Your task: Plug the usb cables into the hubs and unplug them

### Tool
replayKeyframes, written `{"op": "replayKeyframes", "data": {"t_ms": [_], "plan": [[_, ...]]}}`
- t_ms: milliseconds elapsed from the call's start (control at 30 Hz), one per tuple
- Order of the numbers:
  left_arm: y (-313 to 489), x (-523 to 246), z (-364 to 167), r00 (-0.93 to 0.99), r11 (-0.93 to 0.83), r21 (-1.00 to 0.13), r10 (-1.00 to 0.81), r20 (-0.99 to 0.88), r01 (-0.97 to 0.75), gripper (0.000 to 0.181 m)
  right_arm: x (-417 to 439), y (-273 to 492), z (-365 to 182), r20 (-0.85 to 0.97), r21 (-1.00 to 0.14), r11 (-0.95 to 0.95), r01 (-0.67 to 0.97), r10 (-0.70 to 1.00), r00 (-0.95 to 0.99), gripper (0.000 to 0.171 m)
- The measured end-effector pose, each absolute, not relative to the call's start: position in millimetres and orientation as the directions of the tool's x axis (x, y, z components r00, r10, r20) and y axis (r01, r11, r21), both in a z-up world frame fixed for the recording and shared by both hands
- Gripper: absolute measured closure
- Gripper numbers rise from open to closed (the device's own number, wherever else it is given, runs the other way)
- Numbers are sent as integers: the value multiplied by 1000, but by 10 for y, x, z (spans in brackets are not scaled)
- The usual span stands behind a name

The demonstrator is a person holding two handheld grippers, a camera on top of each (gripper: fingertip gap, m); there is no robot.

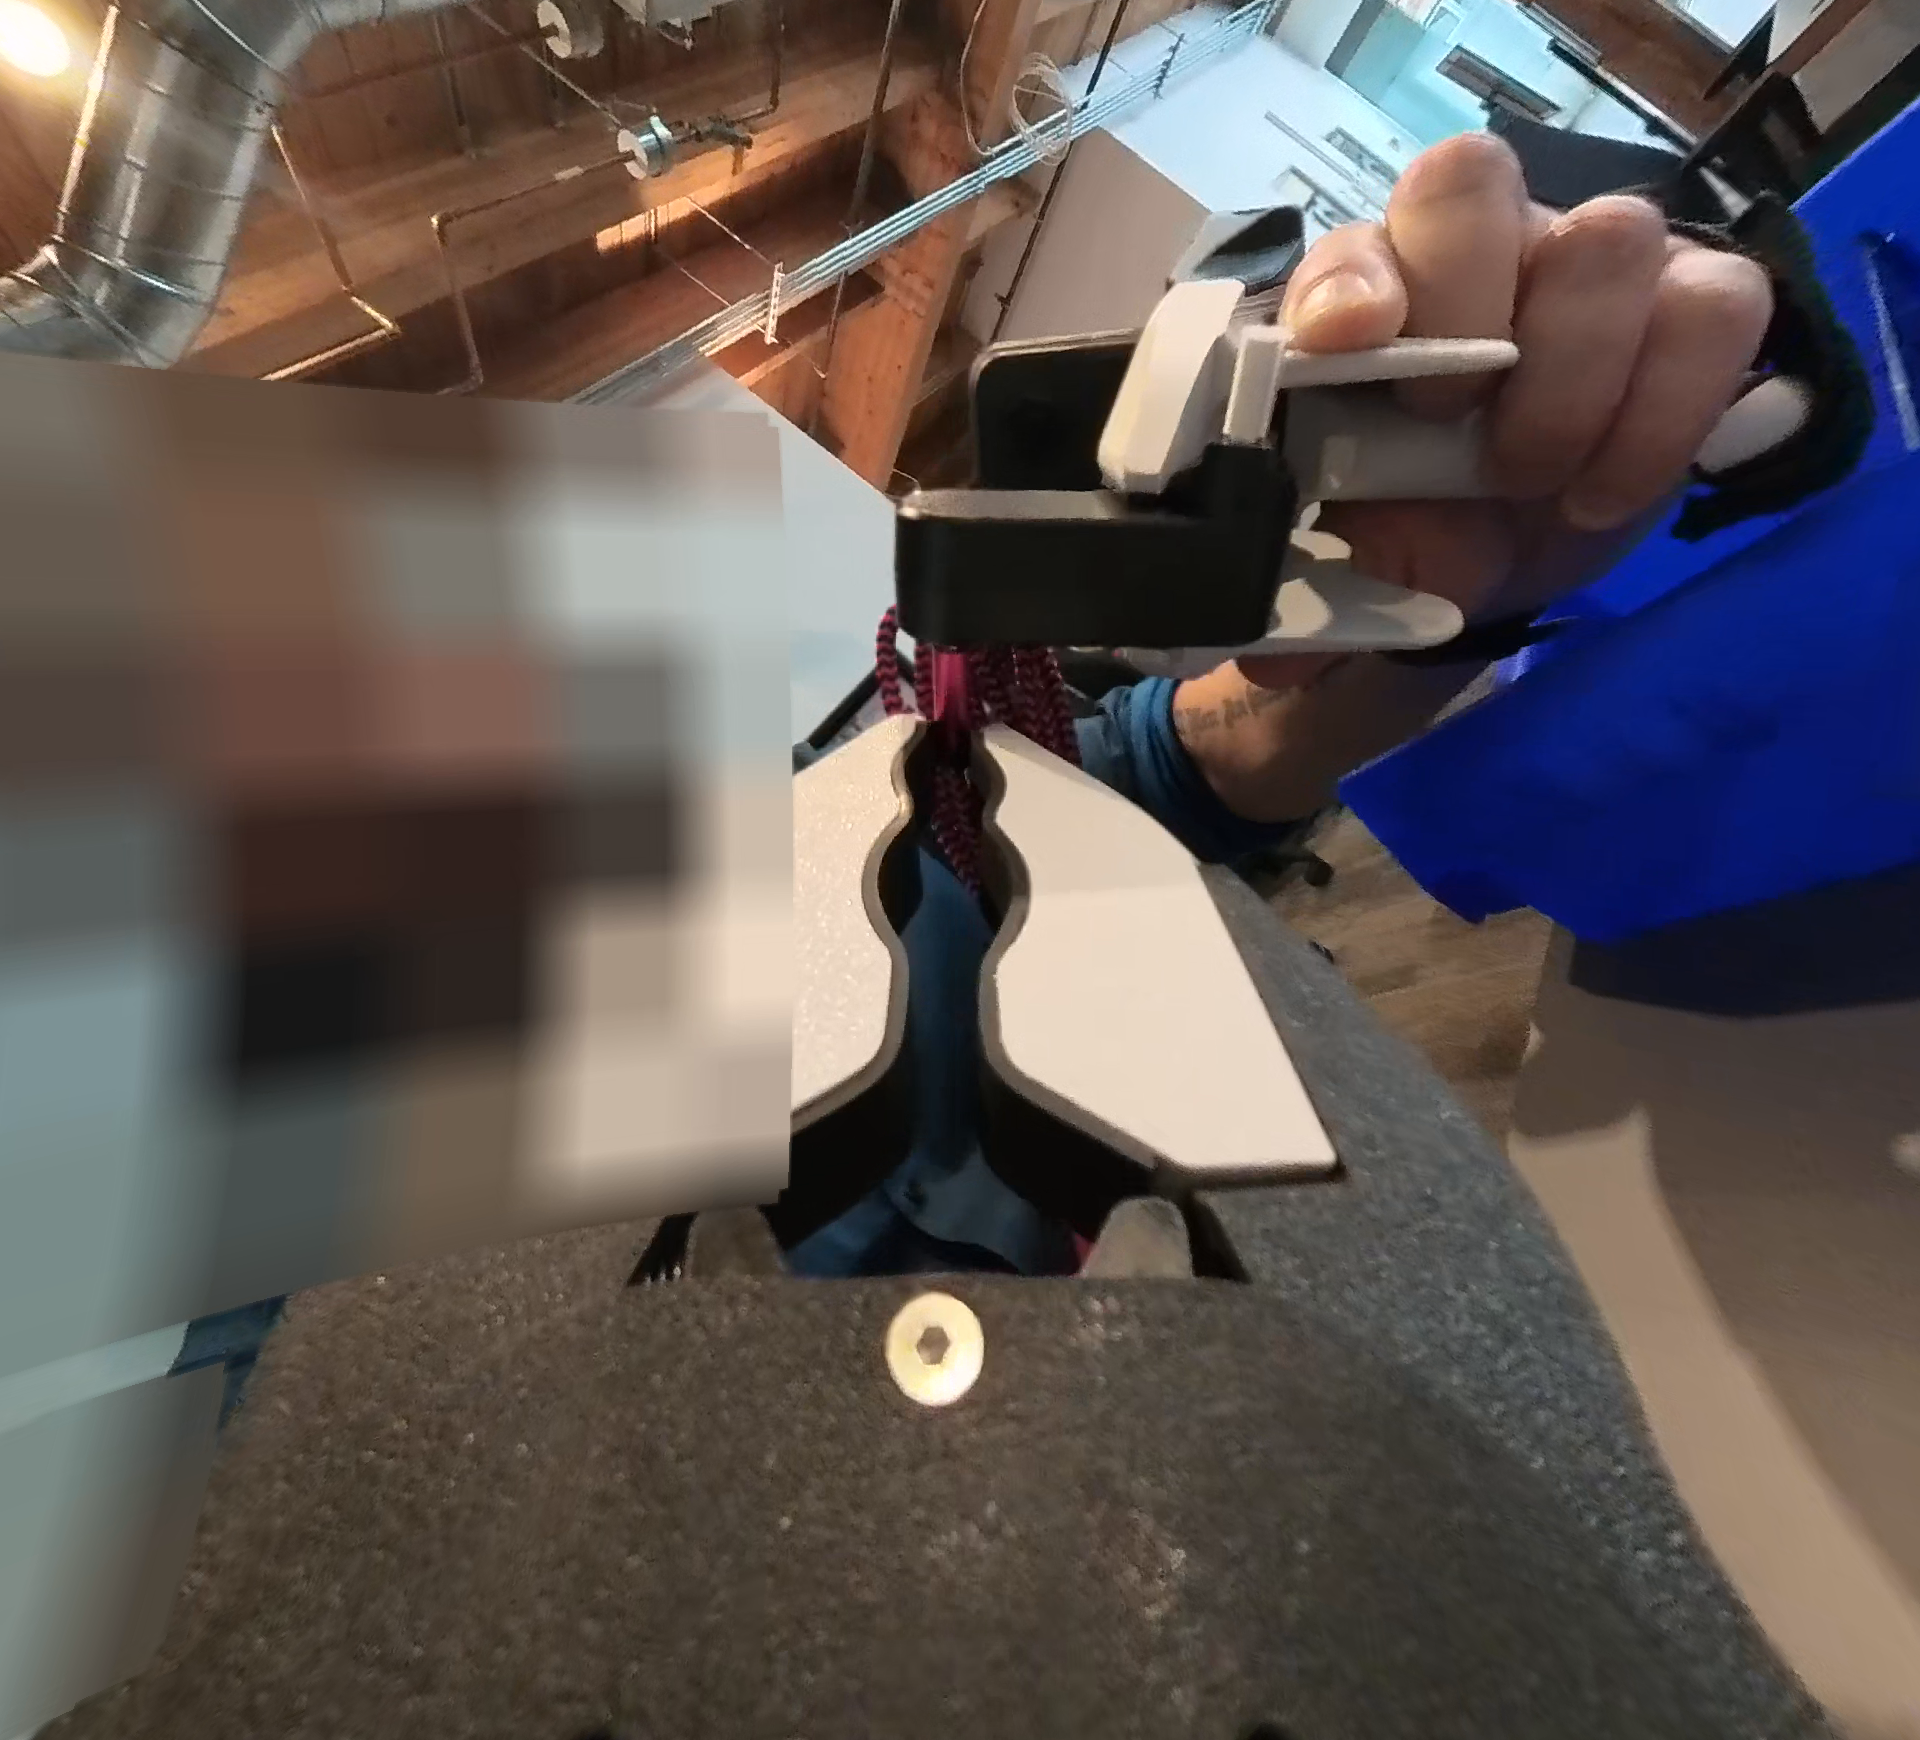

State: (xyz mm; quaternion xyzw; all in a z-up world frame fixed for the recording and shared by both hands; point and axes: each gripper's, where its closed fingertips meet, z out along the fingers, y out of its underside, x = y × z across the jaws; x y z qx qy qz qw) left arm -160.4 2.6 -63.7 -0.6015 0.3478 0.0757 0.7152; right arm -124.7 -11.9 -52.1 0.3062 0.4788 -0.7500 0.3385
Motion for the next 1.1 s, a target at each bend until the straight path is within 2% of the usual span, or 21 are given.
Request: {"op": "replayKeyframes", "data": {"t_ms": [400,600,1100], "plan": [[-52,-1582,-632,626,212,-669,-240,-742,-712,158,-1218,-148,-526,-798,-533,-251,808,-168,-579,166],[-96,-1543,-685,564,173,-618,-279,-777,-767,157,-1199,-132,-574,-813,-515,-228,826,-176,-555,166],[-28,-1543,-665,571,148,-626,-291,-768,-766,159,-1137,-150,-589,-822,-508,-185,841,-189,-538,165]]}}
